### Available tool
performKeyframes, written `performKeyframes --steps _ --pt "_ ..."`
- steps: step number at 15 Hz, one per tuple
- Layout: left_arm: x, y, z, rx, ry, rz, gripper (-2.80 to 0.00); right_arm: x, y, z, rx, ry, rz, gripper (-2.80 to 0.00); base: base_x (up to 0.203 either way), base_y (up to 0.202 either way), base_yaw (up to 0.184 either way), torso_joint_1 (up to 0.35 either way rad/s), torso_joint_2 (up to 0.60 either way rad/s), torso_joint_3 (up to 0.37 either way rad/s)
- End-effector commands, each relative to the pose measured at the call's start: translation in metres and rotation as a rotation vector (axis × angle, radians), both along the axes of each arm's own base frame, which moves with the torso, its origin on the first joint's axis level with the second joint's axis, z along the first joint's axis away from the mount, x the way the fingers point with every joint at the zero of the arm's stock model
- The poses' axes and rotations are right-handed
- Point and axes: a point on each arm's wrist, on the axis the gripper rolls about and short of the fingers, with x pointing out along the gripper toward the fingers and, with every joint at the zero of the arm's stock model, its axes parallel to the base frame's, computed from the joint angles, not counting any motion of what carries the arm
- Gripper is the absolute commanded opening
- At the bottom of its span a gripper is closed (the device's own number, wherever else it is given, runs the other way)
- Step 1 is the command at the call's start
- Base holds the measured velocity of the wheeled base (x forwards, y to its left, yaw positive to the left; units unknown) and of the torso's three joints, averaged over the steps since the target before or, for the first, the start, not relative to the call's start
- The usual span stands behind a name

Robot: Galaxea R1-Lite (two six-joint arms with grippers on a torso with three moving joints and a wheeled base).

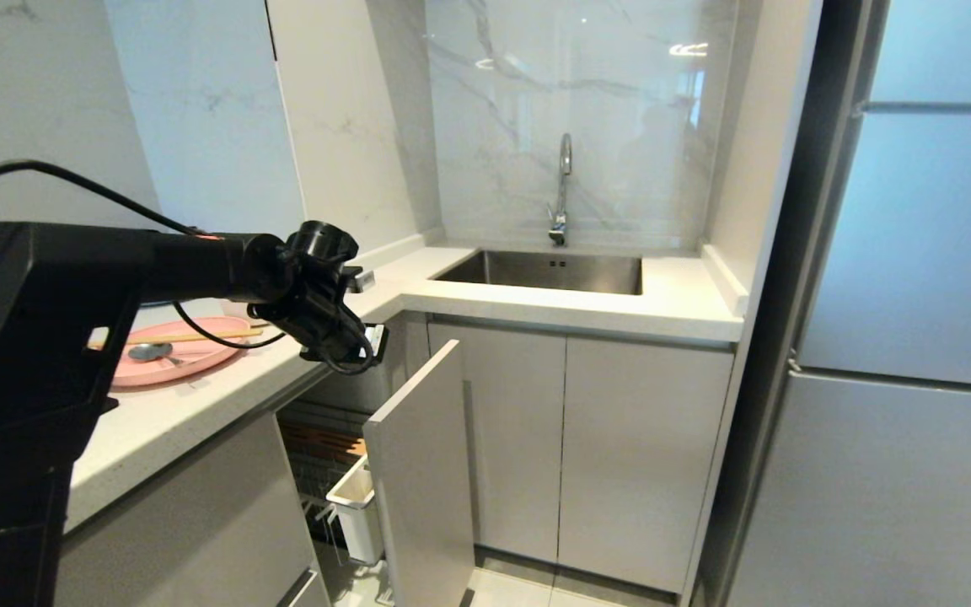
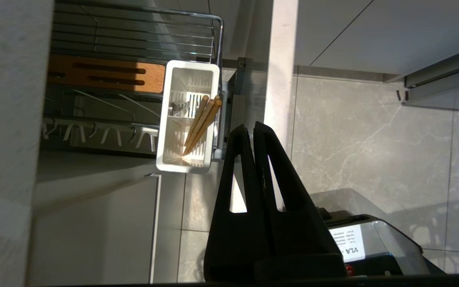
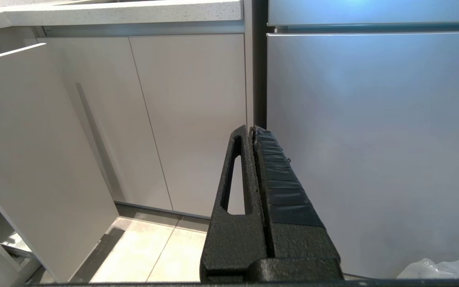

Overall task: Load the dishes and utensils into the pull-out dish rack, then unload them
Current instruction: Open the cupboard

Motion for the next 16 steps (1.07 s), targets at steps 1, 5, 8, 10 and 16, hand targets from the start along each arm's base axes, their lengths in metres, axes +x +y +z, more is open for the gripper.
performKeyframes --steps 1,5,8,10,16 --pt "0.010 -0.002 -0.020 0.008 0.036 0.001 -2.80 0.000 0.000 0.000 0.000 0.001 0.000 -2.80 0.000 0.000 0.000 0.000 0.00 0.000" --pt "0.026 0.005 -0.043 0.027 0.047 0.030 -2.80 0.000 0.000 0.000 0.000 0.001 0.000 -2.80 0.000 0.000 0.000 0.000 0.00 0.000" --pt "0.032 0.007 -0.060 0.040 0.061 0.024 -2.80 0.000 0.000 0.000 0.000 0.001 0.000 -2.80 0.000 0.000 0.000 0.000 0.00 0.000" --pt "0.034 0.006 -0.066 0.041 0.067 0.023 -2.80 0.000 0.000 0.000 0.000 0.001 0.000 -2.80 0.000 0.000 0.000 0.000 0.00 0.000" --pt "0.034 -0.009 -0.080 0.041 0.093 -0.004 -2.80 0.000 0.000 0.000 0.000 0.001 0.000 -2.80 0.000 0.000 0.000 0.000 0.00 0.000"
